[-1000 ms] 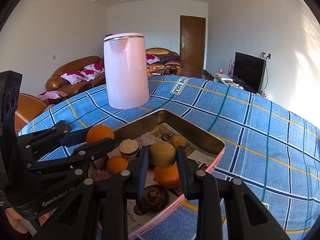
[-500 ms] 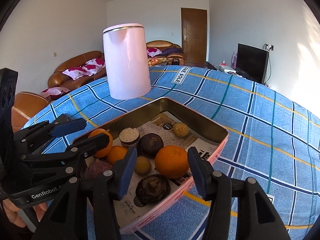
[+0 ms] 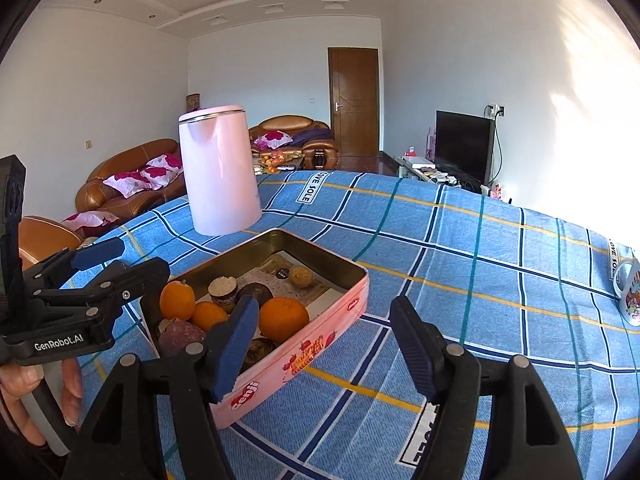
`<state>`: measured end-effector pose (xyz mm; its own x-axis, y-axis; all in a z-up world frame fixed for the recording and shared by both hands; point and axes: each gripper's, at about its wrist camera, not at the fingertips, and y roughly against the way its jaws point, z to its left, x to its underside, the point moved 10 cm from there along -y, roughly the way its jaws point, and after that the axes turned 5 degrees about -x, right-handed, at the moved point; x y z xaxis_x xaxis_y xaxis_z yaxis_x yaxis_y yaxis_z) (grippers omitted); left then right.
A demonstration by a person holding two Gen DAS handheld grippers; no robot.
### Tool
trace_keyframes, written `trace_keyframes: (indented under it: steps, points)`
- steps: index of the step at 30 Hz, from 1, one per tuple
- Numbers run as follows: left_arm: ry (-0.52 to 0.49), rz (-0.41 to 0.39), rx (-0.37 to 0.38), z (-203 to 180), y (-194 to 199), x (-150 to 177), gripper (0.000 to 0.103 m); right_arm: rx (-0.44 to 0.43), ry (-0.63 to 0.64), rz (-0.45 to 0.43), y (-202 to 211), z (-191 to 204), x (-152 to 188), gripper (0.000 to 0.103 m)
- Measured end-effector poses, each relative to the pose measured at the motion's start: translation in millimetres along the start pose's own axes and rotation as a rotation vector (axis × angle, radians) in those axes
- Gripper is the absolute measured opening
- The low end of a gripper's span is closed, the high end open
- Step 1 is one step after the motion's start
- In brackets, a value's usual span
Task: Organize fruits
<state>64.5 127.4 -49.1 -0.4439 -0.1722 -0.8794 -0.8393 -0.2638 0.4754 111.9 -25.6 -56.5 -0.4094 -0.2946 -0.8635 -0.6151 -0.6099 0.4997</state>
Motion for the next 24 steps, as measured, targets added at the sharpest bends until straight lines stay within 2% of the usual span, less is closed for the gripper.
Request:
trace_keyframes:
  steps: [24]
  points:
    - [-0.032, 0.005, 0.003, -19, 5, 4, 0.097, 0.024, -0.051, -0.052, 34, -23, 6, 0.072]
